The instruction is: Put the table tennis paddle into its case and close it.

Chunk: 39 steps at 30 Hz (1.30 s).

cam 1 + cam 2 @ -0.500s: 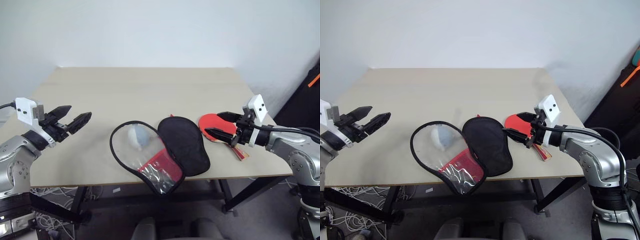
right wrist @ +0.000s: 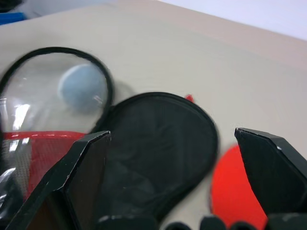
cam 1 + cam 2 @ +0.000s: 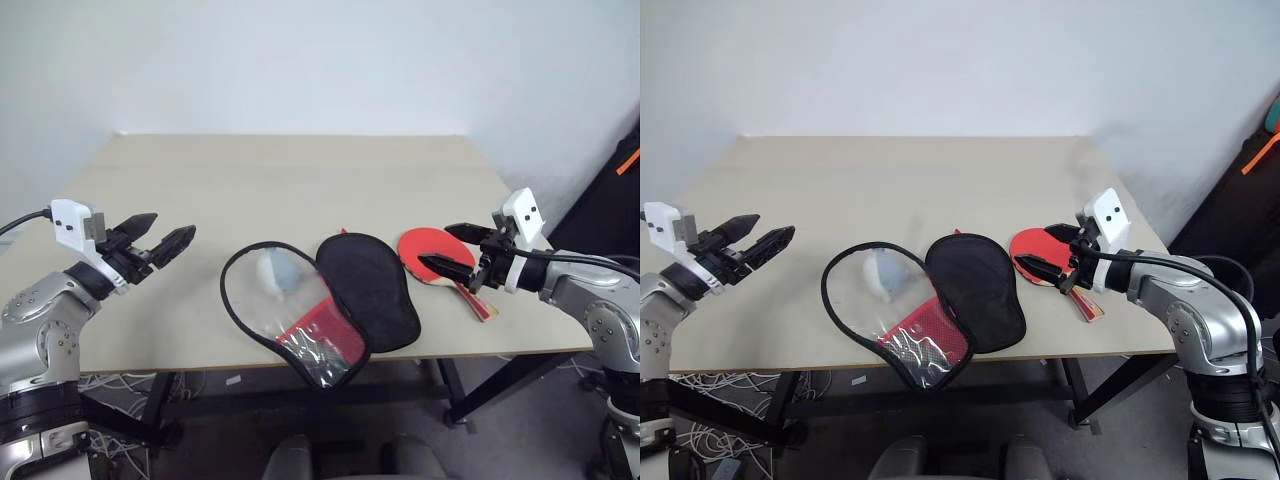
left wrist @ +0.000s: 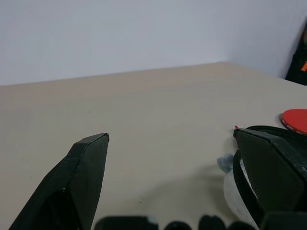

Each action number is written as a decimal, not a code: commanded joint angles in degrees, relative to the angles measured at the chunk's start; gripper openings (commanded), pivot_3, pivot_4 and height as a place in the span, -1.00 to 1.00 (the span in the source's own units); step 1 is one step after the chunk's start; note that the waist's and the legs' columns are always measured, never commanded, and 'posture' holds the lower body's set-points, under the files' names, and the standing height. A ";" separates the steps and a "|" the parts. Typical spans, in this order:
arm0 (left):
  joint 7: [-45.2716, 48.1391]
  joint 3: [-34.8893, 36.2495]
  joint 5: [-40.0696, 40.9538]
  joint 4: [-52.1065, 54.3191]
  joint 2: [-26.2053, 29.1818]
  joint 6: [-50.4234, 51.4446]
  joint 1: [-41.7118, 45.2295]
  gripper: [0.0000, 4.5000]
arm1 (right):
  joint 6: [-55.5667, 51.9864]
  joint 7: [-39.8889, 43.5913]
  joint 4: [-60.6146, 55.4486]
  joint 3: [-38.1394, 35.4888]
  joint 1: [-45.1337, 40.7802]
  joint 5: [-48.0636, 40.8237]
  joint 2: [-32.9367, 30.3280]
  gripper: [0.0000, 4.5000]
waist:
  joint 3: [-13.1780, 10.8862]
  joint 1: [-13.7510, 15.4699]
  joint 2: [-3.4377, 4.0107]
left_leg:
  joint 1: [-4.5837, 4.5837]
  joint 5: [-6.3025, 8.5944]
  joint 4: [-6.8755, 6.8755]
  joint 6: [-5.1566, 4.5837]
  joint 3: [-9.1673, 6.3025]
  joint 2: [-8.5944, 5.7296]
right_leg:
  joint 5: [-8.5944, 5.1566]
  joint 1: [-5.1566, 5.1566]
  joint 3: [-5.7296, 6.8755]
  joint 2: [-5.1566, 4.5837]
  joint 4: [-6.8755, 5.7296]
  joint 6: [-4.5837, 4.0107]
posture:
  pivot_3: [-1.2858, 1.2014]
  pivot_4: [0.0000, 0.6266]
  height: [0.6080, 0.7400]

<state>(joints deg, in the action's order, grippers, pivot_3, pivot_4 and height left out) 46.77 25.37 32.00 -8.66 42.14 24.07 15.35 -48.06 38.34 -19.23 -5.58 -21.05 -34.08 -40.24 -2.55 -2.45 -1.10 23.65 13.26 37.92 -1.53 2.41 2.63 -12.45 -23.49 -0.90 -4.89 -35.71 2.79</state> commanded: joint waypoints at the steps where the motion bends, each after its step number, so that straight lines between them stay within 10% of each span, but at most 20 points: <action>1: 0.51 -1.00 -0.61 1.47 0.76 -1.34 2.28 0.97 | -1.05 -0.96 -2.26 -4.04 0.82 -0.09 -2.52 1.00 | 0.00 -0.01 0.00 | 0.00 0.00 0.00 0.00 0.00 0.00 | 0.00 -0.01 0.00 0.00 0.00 0.00 | 0.03 -1.00 1.00; 20: 18.24 -4.95 1.94 6.14 11.17 1.56 2.85 0.97 | -5.40 -4.10 15.35 4.45 -6.70 10.73 -4.72 1.00 | -0.03 -0.06 0.07 | -0.02 -0.02 -0.03 -0.04 0.05 0.01 | -0.04 -0.04 -0.06 0.01 -0.01 0.04 | 0.03 -1.00 1.00; 39: 20.90 -5.58 2.22 6.02 8.13 4.96 -1.64 0.97 | -5.94 -4.23 16.21 7.21 -6.21 14.46 -2.78 1.00 | -0.02 -0.07 0.07 | -0.02 -0.03 -0.01 -0.06 0.04 0.00 | -0.10 -0.03 -0.06 0.01 -0.02 0.14 | 0.03 -1.00 1.00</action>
<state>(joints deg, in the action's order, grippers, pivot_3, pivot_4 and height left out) 67.26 18.95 33.26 -3.47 49.56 29.21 13.42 -55.11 34.74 -3.18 1.89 -26.19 -21.09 -43.10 -2.57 -2.52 -1.03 23.63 13.23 37.91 -1.59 2.45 2.64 -12.55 -23.52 -0.96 -4.88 -35.73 2.92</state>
